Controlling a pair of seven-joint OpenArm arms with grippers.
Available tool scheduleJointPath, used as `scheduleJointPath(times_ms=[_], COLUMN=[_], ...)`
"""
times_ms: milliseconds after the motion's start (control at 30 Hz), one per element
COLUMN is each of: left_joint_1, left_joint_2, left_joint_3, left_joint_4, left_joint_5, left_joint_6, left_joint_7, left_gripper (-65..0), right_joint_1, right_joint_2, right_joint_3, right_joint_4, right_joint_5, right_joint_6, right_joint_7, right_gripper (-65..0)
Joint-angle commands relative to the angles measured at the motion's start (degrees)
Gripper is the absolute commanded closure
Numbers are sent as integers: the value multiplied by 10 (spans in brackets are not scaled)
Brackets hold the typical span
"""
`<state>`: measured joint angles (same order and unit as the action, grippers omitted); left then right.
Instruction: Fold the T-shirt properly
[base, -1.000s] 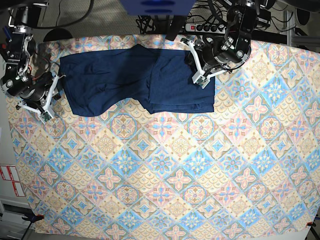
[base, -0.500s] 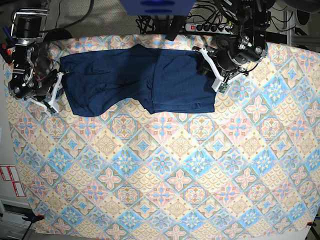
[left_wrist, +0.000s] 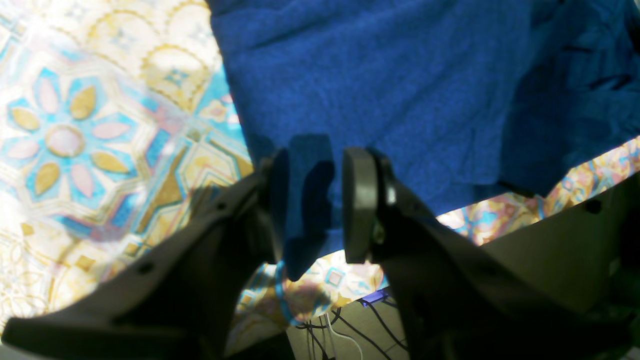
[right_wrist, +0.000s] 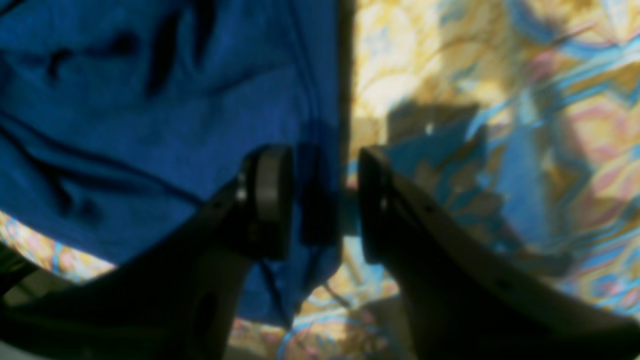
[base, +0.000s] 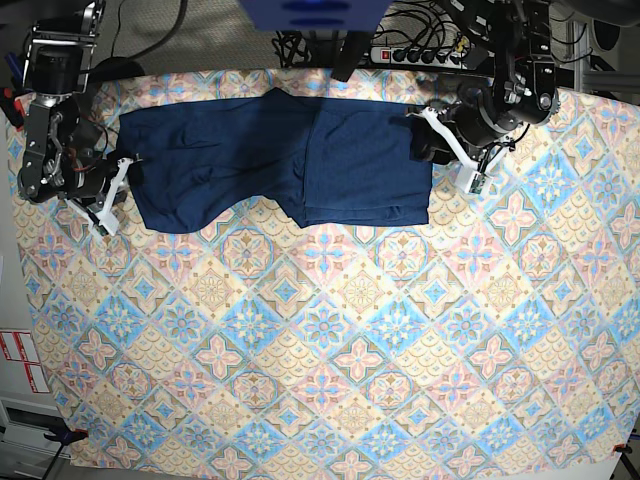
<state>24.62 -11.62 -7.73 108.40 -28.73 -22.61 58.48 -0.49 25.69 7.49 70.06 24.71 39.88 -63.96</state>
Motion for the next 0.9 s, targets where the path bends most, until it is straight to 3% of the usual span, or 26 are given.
scheduleJointPath(times_ms=[0, 133, 533, 733, 867], left_joint_1=[0, 0, -3, -4, -5], left_joint_2=[-3, -3, -2, -2, -1], left_joint_3=[-1, -1, -1, -1, -1], left_joint_4=[11, 11, 11, 10, 10], left_joint_5=[-8, -8, -8, -8, -8], left_joint_6=[-3, -3, -3, -3, -3], left_joint_7=[-9, -9, -9, -9, -9], left_gripper=[-167, -167, -167, -167, -167], right_joint_1=[16, 33, 26, 2, -10], right_joint_2=[14, 13, -44, -48, -48], right_joint_3=[4, 4, 5, 4, 6], right_joint_4=[0, -40, -45, -43, -42], right_joint_5=[4, 5, 9, 98, 107], right_joint_6=[1, 1, 1, 1, 1], right_joint_7=[6, 6, 2, -2, -17], right_gripper=[-214, -214, -214, -214, -213])
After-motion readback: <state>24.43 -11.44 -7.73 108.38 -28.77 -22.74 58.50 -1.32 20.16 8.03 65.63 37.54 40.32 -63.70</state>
